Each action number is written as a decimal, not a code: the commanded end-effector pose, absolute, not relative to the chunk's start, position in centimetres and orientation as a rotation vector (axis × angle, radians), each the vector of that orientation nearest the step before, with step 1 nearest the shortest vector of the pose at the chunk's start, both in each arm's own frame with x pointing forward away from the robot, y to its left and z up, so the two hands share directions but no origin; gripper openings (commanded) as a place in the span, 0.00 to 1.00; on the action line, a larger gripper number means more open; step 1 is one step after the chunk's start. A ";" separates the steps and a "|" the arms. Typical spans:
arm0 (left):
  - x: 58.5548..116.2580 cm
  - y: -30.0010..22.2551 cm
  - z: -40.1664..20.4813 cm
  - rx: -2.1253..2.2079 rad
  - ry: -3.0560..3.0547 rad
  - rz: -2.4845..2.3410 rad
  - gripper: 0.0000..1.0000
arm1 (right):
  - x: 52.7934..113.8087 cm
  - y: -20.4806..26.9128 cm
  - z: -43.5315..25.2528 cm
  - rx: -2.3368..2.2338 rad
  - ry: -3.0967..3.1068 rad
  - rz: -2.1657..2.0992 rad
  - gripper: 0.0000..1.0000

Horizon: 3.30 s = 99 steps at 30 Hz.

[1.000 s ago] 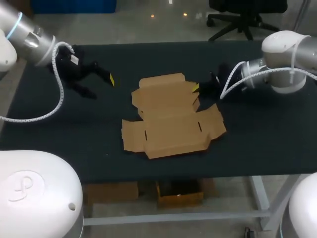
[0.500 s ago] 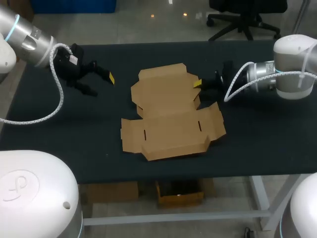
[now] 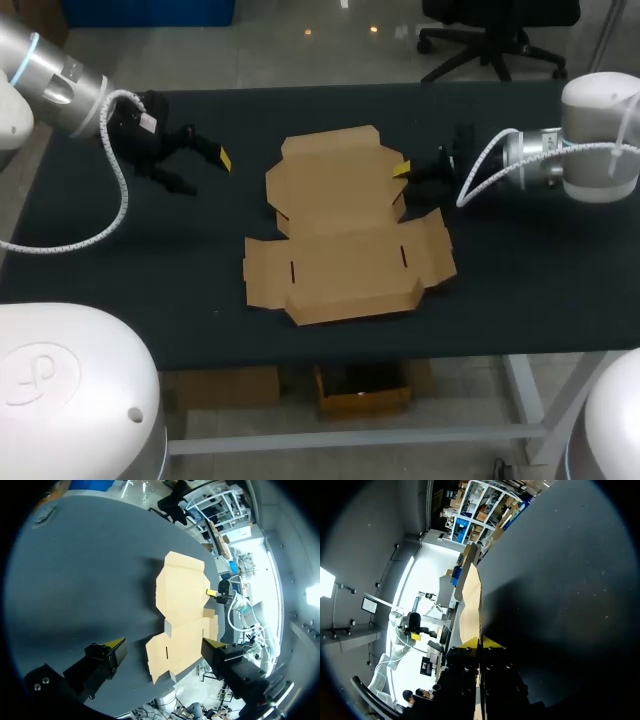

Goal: Assemble the packaging by folding the flat box into shape, placing the metal phone stand inside, and closing the box properly

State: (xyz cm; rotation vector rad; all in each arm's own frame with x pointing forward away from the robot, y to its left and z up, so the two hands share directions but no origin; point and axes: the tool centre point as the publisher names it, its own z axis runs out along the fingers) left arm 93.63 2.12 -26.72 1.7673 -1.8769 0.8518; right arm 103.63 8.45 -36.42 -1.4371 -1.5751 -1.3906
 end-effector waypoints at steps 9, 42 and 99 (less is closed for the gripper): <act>95.3 1.6 -27.9 1.719 -1.904 0.974 1.00 | 105.1 8.9 -35.4 -1.331 -1.566 -1.482 0.00; 101.8 -2.6 -28.7 1.363 -2.193 1.494 1.00 | 106.0 10.5 -31.1 -1.098 -1.573 -1.720 0.00; 105.2 -9.4 -28.4 0.825 -2.181 1.745 0.71 | 107.0 11.5 -29.1 -0.933 -1.556 -1.894 0.00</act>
